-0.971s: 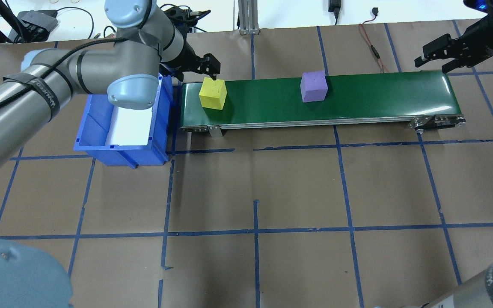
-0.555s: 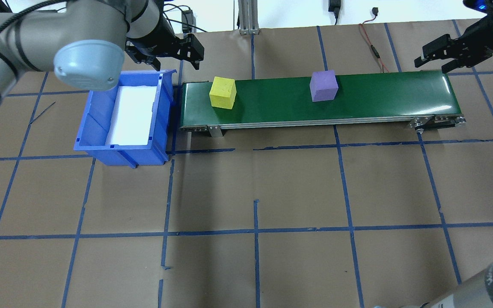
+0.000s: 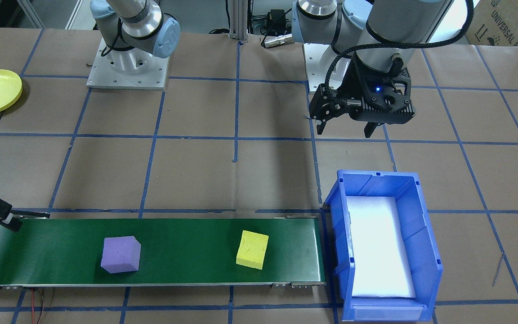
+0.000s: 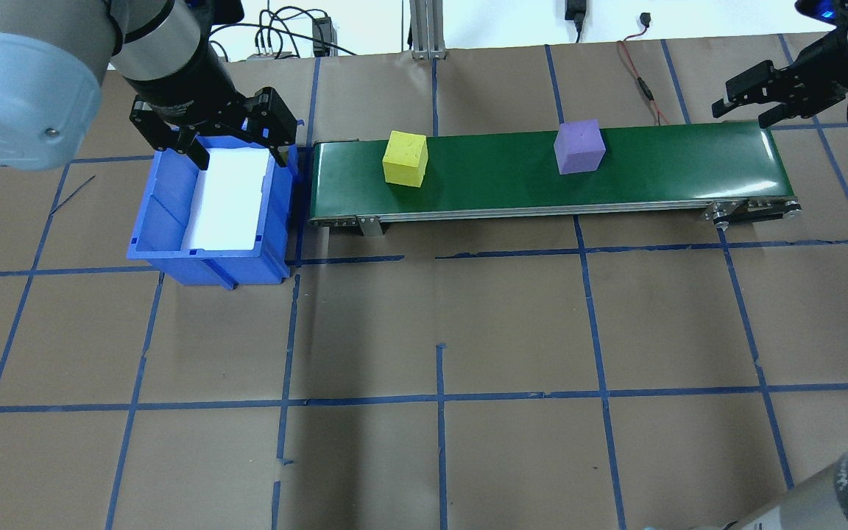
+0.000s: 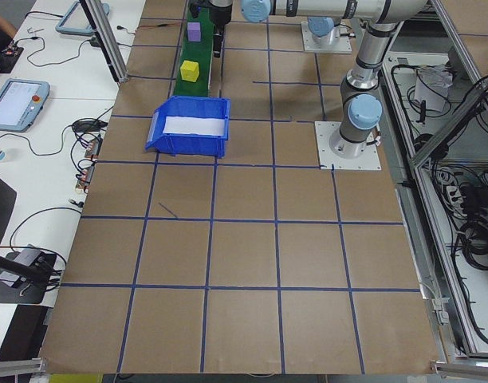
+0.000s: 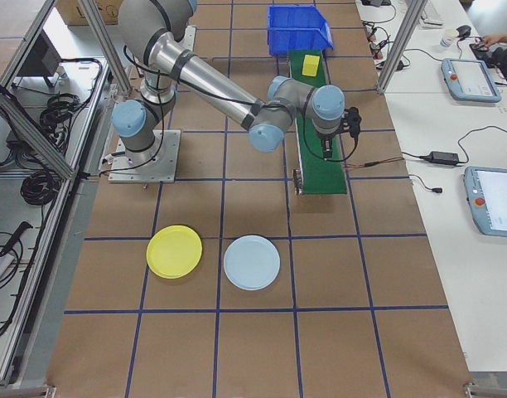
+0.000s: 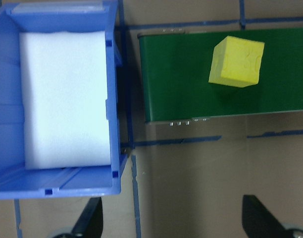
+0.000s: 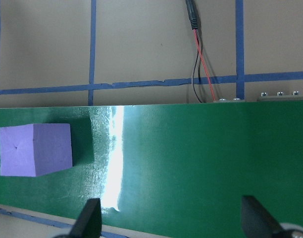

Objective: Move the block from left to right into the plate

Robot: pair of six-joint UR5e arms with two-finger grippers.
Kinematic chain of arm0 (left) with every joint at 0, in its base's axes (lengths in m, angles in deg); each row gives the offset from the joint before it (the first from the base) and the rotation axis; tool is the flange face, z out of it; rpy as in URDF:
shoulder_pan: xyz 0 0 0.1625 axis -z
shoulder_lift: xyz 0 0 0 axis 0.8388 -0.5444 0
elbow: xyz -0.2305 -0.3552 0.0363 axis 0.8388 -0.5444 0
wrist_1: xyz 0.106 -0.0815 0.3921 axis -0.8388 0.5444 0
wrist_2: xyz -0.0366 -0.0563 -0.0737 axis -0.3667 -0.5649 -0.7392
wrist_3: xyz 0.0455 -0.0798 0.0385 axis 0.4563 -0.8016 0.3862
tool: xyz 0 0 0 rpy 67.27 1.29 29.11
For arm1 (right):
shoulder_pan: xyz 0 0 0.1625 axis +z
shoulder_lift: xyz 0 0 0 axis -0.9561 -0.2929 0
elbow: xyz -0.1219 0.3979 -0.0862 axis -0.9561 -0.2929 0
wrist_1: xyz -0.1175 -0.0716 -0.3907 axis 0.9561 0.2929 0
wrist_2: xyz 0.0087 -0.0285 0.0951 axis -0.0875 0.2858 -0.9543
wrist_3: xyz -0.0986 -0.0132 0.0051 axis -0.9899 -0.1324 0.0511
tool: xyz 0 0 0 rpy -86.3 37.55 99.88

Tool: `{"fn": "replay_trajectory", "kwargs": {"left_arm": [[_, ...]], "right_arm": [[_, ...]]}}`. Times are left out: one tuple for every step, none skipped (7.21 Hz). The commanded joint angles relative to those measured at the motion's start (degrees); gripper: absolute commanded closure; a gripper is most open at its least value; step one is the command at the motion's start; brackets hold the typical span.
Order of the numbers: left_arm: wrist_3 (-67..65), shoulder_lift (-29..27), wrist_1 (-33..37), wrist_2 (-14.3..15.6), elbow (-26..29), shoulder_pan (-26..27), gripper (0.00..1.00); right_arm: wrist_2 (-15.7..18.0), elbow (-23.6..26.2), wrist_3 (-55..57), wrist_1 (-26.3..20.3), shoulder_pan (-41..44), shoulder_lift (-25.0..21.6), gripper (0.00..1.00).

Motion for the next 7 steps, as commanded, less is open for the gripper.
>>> {"fn": "replay_trajectory", "kwargs": {"left_arm": [[0.3, 0.6, 1.3, 0.3, -0.2, -2.0, 0.00], [0.4, 0.5, 1.7, 0.3, -0.2, -2.8, 0.00], [0.4, 0.5, 1.7, 0.3, -0.2, -2.9, 0.00], [0.4, 0.5, 1.7, 0.3, -0.2, -2.9, 0.00], [0.4, 0.5, 1.8, 0.3, -0.4, -3.0, 0.00], [0.7, 0.5, 1.8, 0.3, -0.4, -3.0, 0.00], [1.3, 0.5, 1.7, 0.3, -0.4, -2.9, 0.00]], "right_arm": [[0.0, -0.8, 0.0, 0.2, 0.0, 1.1, 0.00], [-0.4, -2.0, 0.0, 2.6, 0.0, 3.4, 0.00], [-0.5, -2.1, -0.1, 3.2, 0.0, 4.3, 0.00], [-2.0, -1.8, -0.2, 3.1, 0.0, 4.0, 0.00], [-3.3, -1.5, -0.4, 3.3, 0.1, 3.9, 0.00], [-3.3, -1.2, -0.4, 2.9, 0.6, 3.5, 0.00], [-3.3, -0.7, -0.4, 3.2, 1.1, 3.1, 0.00]]}}
